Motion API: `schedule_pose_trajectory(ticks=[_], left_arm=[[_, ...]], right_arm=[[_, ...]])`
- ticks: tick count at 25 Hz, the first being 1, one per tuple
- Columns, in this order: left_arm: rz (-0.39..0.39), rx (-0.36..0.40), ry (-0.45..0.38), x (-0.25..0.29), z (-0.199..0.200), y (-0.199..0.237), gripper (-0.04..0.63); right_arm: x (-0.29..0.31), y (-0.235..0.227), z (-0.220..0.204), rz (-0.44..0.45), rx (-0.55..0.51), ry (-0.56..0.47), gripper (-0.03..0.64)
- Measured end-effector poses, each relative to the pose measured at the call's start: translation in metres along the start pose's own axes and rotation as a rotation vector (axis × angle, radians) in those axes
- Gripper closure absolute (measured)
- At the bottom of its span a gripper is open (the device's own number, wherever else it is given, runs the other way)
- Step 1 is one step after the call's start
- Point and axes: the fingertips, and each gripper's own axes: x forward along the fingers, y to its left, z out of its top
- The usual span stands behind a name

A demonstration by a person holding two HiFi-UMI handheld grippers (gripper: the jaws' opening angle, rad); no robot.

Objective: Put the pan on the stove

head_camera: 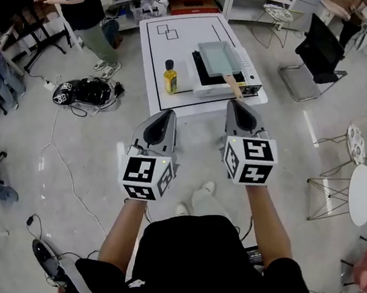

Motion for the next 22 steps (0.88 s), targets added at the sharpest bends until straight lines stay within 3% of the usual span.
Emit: schedule_pose_trajectory(ticks=[6,11,22], left_arm=[[-0.011,0.002,-0.023,-0.004,0.009,-0.008,0.586],[-0.010,0.059,-0.032,-0.001,0.018,-0.020,0.586],[0.003,0.040,-0.016,0.008,0.021,-0.046,0.586]], right_arm=[[-0.017,0.008,0.003,0.005,-0.034,-0.018,0.614],[-0.024,0.007,0.007,0.024,-0.028,-0.039,0.615],[-0.034,-0.017,0.003,0.048,-0.017,-0.023,0.615]])
